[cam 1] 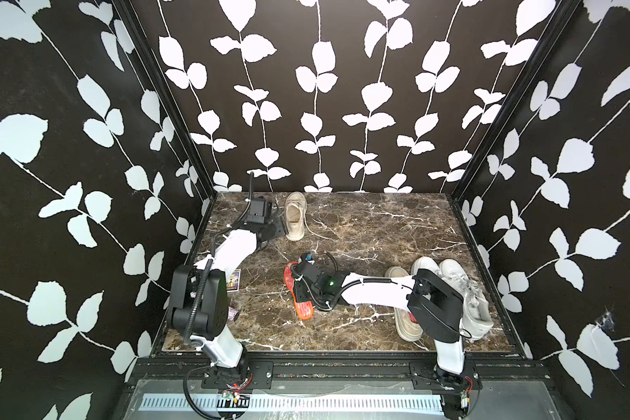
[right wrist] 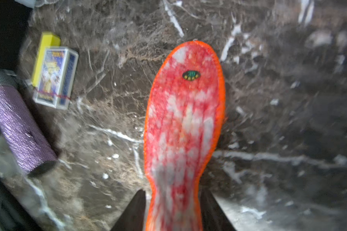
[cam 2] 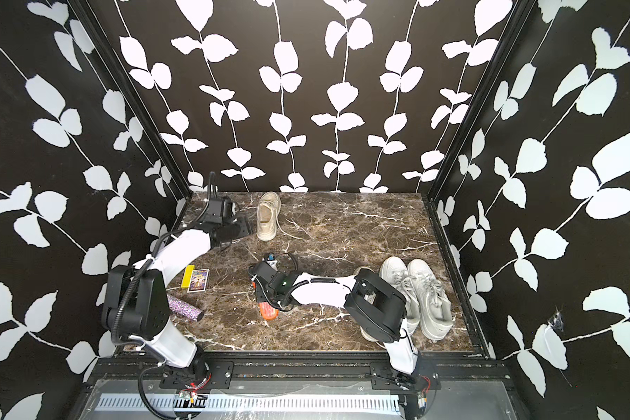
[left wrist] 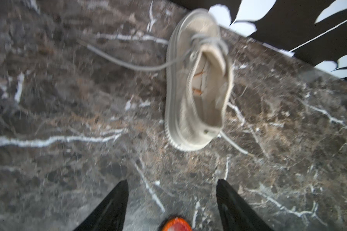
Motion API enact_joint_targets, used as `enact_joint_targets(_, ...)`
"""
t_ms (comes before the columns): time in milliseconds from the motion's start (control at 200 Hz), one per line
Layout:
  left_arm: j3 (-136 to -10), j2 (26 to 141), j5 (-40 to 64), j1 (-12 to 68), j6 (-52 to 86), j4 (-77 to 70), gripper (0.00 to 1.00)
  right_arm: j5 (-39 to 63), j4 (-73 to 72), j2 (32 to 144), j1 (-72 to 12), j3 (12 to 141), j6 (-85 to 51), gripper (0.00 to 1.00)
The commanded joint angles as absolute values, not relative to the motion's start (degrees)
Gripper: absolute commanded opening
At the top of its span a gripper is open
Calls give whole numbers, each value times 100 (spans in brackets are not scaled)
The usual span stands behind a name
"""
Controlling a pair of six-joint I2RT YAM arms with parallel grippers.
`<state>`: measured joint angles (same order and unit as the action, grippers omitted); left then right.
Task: Remove the insole from the shoe
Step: Place the insole at the center of the board.
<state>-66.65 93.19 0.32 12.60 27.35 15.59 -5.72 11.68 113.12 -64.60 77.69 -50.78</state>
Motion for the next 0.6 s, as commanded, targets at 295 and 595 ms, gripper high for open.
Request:
enact_joint_targets(295,-5991,8392,-190,1275,3156,1063,74,-1373,1646,10471,-6521,7475,-4804,63)
enact_joint_targets(595,-5243,7868,-123,1433,3312,959,75,-2019,2501,8929,-6189,6300,-4746,61)
